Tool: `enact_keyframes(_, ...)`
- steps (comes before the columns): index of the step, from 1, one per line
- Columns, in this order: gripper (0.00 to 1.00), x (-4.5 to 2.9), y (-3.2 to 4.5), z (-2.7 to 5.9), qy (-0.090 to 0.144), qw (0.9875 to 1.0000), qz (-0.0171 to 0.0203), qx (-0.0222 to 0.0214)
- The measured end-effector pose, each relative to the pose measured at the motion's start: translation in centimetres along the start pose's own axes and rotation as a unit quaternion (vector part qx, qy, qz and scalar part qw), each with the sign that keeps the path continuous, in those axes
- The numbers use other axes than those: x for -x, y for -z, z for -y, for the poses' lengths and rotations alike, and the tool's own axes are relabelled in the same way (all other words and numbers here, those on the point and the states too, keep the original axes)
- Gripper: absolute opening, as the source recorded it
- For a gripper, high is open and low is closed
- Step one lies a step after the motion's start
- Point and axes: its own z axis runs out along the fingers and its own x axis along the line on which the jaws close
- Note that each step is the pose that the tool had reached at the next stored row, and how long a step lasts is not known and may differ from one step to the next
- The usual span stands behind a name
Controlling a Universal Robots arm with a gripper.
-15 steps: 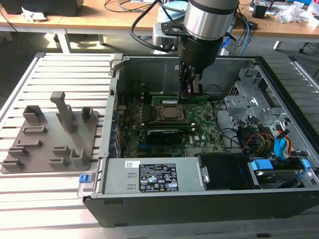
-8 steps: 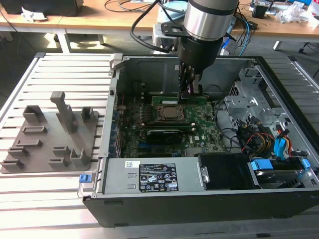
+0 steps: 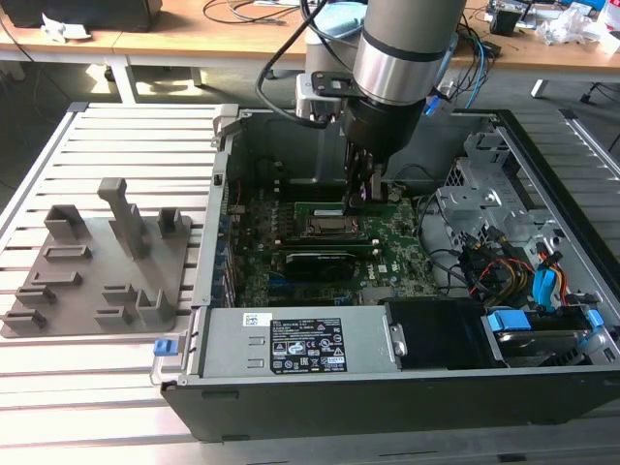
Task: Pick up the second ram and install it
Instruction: 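Insert the second ram into the second slot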
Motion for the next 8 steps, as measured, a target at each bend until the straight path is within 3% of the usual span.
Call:
enact_keyframes(5, 0.14, -0.02, -0.6, 0.04, 0.0, 1.0, 0.0, 0.0)
enact_keyframes(8, 0.14, -0.05, -1.39, 0.1, 0.0, 1.0, 0.0, 0.0)
